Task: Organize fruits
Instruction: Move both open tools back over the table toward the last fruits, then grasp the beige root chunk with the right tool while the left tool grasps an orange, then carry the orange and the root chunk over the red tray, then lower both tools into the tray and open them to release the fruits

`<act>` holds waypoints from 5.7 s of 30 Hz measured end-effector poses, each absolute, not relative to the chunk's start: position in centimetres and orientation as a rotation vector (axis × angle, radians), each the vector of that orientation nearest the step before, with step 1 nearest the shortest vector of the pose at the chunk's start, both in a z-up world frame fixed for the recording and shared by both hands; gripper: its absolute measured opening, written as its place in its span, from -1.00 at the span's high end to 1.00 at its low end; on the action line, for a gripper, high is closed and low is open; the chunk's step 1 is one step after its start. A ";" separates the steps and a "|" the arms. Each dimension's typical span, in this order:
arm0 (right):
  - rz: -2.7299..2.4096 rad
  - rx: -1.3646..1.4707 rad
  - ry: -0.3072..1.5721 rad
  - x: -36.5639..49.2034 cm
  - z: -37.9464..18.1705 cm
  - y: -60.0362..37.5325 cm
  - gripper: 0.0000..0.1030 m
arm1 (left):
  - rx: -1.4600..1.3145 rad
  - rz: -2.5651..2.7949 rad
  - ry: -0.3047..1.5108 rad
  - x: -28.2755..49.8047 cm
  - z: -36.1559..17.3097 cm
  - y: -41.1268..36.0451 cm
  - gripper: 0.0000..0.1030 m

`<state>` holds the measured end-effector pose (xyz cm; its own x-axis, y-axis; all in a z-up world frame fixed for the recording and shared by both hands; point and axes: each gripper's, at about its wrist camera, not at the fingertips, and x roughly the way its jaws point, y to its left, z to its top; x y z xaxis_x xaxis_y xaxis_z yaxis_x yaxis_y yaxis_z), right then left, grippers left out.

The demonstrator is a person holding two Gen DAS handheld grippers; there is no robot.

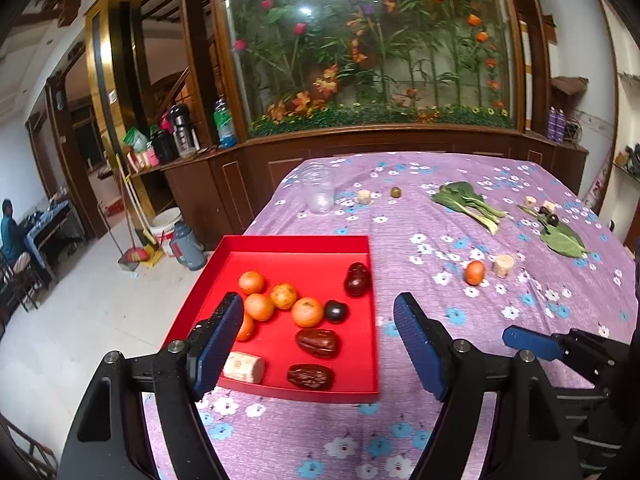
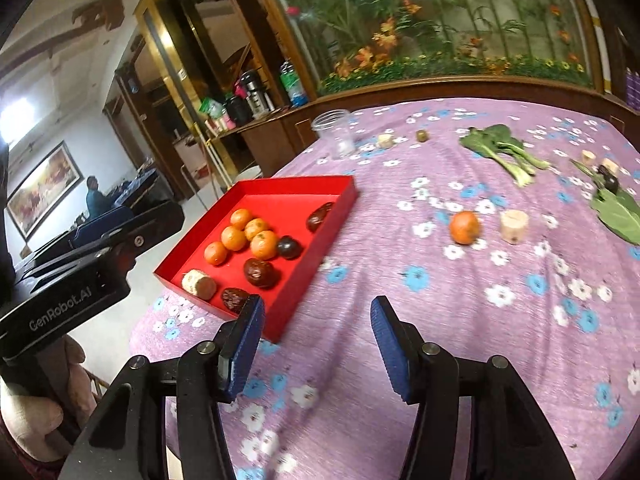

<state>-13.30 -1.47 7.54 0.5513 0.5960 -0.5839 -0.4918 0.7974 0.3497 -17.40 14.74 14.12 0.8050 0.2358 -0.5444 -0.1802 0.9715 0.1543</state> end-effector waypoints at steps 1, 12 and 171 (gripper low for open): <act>0.638 0.159 0.745 -13.3 7.5 -2.1 -0.17 | 0.105 0.218 0.596 -17.3 14.1 14.2 -0.49; 0.539 0.230 0.780 -11.8 6.1 -7.8 -0.26 | 0.197 0.168 0.634 -15.7 12.8 10.5 -0.50; 0.792 -0.256 0.700 -13.1 23.6 3.2 0.34 | -0.270 0.118 0.548 -22.5 17.3 23.8 0.48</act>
